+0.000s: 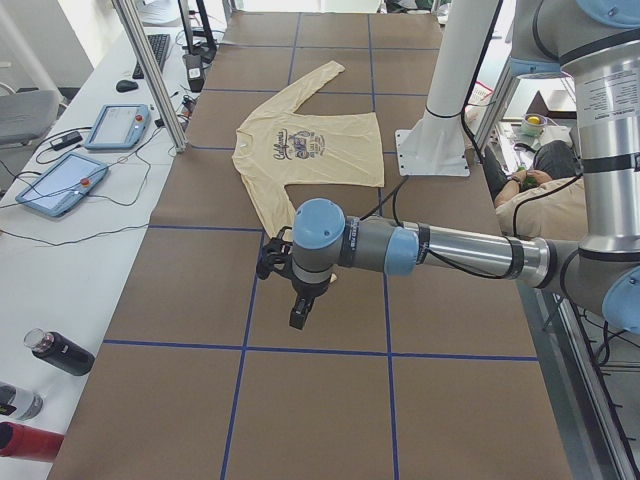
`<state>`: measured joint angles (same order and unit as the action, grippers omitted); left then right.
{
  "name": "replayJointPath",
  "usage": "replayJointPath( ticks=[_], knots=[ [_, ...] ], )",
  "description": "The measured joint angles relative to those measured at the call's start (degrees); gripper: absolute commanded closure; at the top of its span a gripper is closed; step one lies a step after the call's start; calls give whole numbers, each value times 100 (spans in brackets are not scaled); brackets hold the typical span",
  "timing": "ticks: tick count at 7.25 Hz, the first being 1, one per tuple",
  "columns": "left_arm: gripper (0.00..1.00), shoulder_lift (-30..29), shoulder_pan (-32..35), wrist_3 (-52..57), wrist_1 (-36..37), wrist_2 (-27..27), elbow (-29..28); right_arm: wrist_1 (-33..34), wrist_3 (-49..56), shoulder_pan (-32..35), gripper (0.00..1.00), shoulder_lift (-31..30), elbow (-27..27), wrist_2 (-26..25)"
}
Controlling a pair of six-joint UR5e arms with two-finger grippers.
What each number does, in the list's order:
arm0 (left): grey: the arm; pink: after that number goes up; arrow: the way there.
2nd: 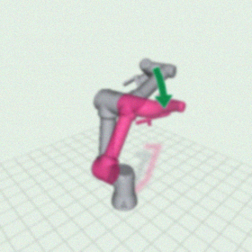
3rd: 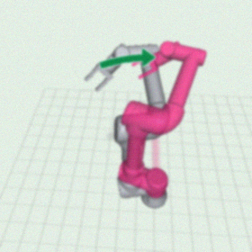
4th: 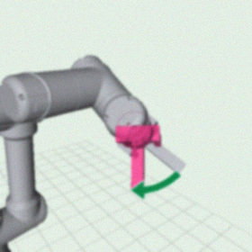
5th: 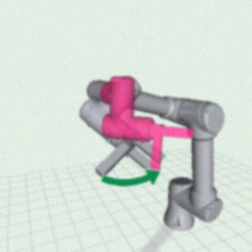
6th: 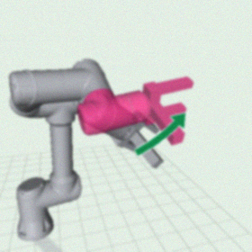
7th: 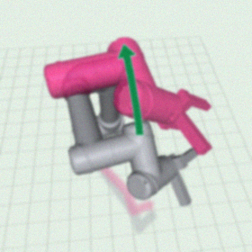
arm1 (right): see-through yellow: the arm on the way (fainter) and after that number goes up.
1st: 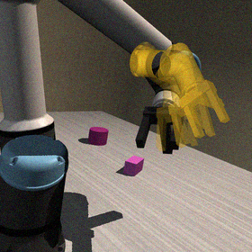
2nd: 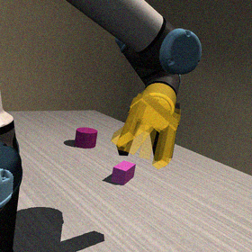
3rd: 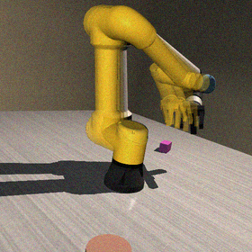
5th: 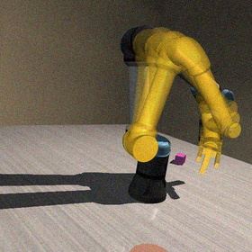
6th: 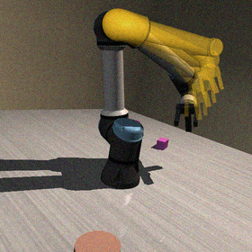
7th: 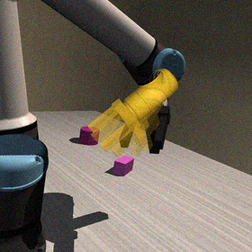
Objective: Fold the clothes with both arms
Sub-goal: 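Move the right gripper toward the cuff of the sleeve nearest it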
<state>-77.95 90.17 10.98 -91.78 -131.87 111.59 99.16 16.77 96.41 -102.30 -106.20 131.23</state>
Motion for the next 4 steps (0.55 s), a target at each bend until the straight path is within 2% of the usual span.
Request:
replayJointPath(
  ticks=[1, 2, 4],
  knots=[
    [0, -31, 3, -11, -20, 330, 195, -66, -8, -1, 0, 15, -100, 15],
    [0, -71, 6, -31, -35, 288, 353, -259, -27, -5, 0, 21, -183, 33],
    [0, -455, 15, -49, -147, 40, 478, -1271, -81, -8, 0, 23, -215, 38]
  ],
)
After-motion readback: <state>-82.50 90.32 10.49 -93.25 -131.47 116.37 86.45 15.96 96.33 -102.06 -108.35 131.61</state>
